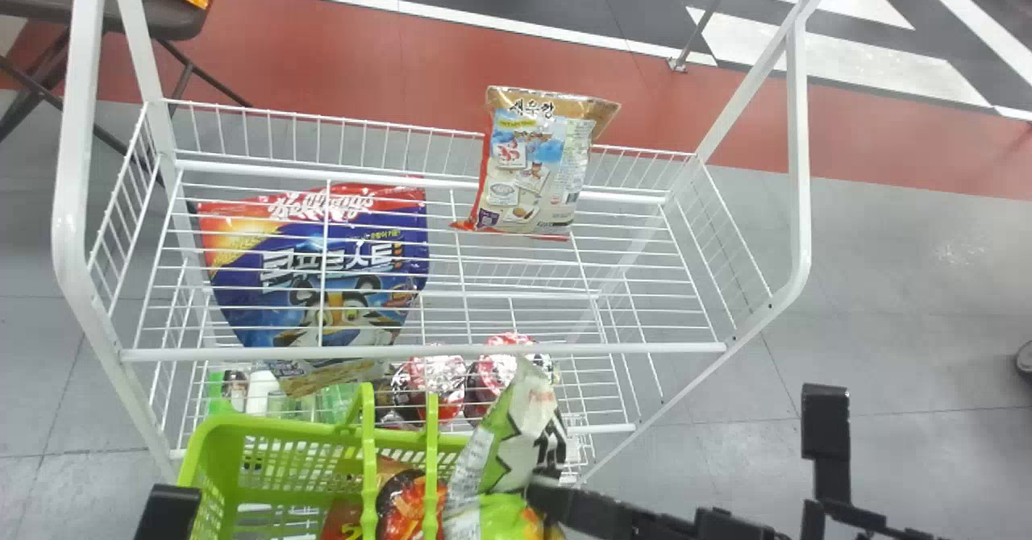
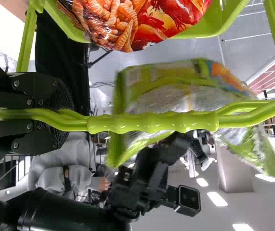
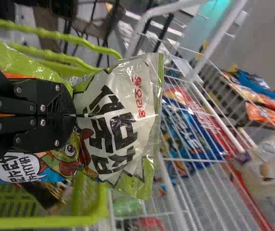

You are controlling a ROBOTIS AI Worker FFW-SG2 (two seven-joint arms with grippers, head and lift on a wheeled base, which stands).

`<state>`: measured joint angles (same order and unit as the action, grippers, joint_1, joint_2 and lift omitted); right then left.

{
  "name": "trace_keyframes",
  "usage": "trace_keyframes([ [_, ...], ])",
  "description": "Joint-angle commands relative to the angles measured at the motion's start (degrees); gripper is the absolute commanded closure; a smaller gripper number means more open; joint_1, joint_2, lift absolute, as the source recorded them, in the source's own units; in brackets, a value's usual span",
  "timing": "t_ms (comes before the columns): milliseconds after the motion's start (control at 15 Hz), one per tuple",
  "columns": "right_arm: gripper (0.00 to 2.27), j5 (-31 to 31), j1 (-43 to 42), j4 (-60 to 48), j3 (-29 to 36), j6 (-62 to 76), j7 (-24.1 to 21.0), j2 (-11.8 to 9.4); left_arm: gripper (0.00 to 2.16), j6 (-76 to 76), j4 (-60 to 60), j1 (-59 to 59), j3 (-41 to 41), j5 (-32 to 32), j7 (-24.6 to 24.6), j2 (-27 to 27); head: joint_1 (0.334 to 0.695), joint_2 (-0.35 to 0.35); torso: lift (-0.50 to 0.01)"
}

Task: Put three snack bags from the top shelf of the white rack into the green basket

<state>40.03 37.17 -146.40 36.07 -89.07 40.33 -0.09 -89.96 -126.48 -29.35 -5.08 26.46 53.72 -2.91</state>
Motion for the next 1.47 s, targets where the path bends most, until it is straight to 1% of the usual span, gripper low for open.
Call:
trace_keyframes([
  [0,2.11,0.49,1.24,1.12,0.14,-1.01,1.16,0.14,2.15,-0.07,-0.09,0.00,-0.02,0.00,0.07,0.01,0.695,-0.350,0.000],
  [133,2.11,-0.13,2.11,4.28,-1.61,-1.01,2.04,0.14,2.15,-0.07,-0.26,-0.09,-0.11,0.00,0.07,0.01,0.695,-0.350,0.000],
  [333,2.11,-4.52,2.82,9.99,-6.01,-1.01,2.39,0.14,2.15,-0.07,-0.35,-0.09,-0.81,0.00,-0.02,-0.08,0.695,-0.350,0.000],
  [533,2.11,-9.36,2.91,13.51,-11.55,0.16,0.72,0.14,2.15,-0.07,-0.44,0.00,-1.34,-0.18,-0.11,-0.08,0.695,-0.350,0.000],
  [667,2.11,-11.29,2.82,15.27,-14.01,10.71,-0.25,0.14,2.15,-0.07,-0.44,-0.09,-1.52,-0.09,-0.02,-0.17,0.695,-0.350,0.000],
  [800,2.11,-14.37,2.82,16.58,-16.38,20.73,-2.18,0.14,2.15,-0.07,-0.70,-0.35,-1.43,-0.09,0.07,-0.26,0.695,-0.350,0.000],
  [933,2.11,-16.21,2.82,18.52,-17.96,27.58,-3.24,0.14,2.15,-0.07,-0.79,-0.70,-0.99,-0.09,0.51,-0.34,0.695,-0.350,0.000],
  [1000,2.11,-16.30,2.82,18.78,-18.49,26.53,-3.15,-0.17,2.15,-0.07,-0.79,-0.79,-0.90,-0.09,0.60,-0.34,0.695,-0.350,0.000],
  [1133,2.11,-16.30,4.58,18.34,-20.95,24.06,-2.88,-2.11,2.15,-0.07,-0.70,-0.62,-0.90,-0.09,0.42,-0.26,0.695,-0.350,0.000],
  [1200,2.10,-16.12,5.19,18.25,-21.30,24.06,-2.45,-2.46,2.15,-0.07,-0.70,-0.53,-0.90,-0.09,0.42,-0.17,0.695,-0.350,0.000],
  [1267,1.87,-15.25,5.37,18.17,-20.69,24.06,-2.01,-2.37,2.15,-0.07,-0.70,-0.44,-0.90,-0.09,0.33,-0.17,0.695,-0.350,0.000],
  [1333,1.08,-13.75,5.54,17.64,-19.11,23.36,-1.92,-2.37,2.15,-0.07,-0.70,-0.35,-0.99,-0.09,0.25,-0.17,0.695,-0.350,0.000],
  [1400,0.21,-12.96,5.72,16.50,-17.87,21.43,-1.83,-2.37,2.15,-0.07,-0.61,-0.26,-0.99,-0.09,0.16,-0.17,0.695,-0.350,0.000],
])
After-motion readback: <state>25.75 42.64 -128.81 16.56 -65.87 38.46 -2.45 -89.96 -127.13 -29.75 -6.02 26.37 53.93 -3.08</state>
